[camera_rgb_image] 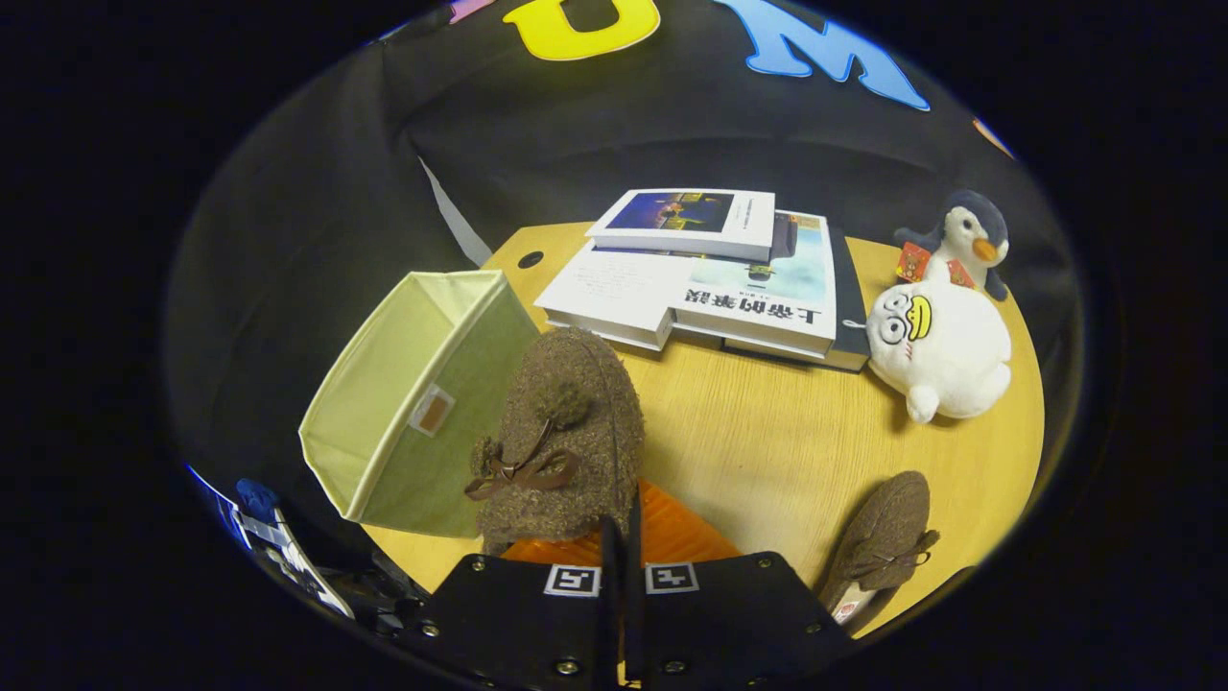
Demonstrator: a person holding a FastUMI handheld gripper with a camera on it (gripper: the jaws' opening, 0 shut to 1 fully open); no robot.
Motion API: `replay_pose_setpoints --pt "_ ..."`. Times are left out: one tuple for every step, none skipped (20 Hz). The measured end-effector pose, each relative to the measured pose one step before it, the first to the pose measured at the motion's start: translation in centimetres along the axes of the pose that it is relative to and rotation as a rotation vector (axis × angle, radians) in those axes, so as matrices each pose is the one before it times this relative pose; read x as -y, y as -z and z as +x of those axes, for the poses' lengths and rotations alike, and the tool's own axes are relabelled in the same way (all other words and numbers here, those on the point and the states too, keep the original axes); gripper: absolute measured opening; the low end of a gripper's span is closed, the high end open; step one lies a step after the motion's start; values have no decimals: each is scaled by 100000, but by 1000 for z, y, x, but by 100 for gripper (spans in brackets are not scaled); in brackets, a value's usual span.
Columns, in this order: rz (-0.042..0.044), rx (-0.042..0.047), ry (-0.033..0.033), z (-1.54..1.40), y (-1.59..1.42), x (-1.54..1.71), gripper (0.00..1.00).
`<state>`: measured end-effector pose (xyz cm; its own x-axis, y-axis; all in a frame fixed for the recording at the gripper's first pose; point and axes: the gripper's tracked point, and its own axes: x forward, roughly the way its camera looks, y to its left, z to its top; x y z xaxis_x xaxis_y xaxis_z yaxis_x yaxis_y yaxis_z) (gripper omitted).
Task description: Open the storage box then place both shoes into the box .Put the left shoe in first, then the right shoe, with the right side of both shoes facing outward in a uniform manner.
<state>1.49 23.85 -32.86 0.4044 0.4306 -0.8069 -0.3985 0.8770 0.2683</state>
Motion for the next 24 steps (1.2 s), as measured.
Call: replay_pose_setpoints --pt "-102 469 -850 -510 -682 -467 3" --pt "-676 749 -398 -470 -778 -440 3" --pt "-1222 1142 -239 -414 -758 -373 3" --pt "-1266 1714 -266 -265 -857 -382 3" --pt "-850 1072 -29 -231 -580 -317 3" --pt "-192 695 -267 -113 -547 -332 3" --pt "74 97 -655 -77 -305 -485 3" --pt "363 -493 -1118 -78 -288 -553 3" --pt "1143 50 -2103 -64 -319 -867 3" --pt "203 181 -2108 23 -420 -944 3" --pt "-158 380 -1076 52 -367 -634 3" --pt "-360 308 -643 64 -450 -711 3" --pt "-394 -98 -754 127 -290 -891 3" --pt "-303 -210 -1284 150 -466 -1040 3" --pt "-406 -131 -1765 300 -453 -1160 3" --pt "-578 -205 -1554 258 -541 -1072 3" --pt "-434 -94 -963 282 -453 -861 3" --pt "-484 111 -765 365 -579 -750 3" --pt "-696 320 -718 454 -533 -833 3" --pt "-543 -43 -130 385 -432 -591 3" --pt "-868 -317 -106 472 -212 -593 3" --pt "-947 -105 -497 331 -311 -585 3" --pt "-727 -373 -650 646 -168 -478 3" --pt "-573 -476 -602 560 -224 -616 3"
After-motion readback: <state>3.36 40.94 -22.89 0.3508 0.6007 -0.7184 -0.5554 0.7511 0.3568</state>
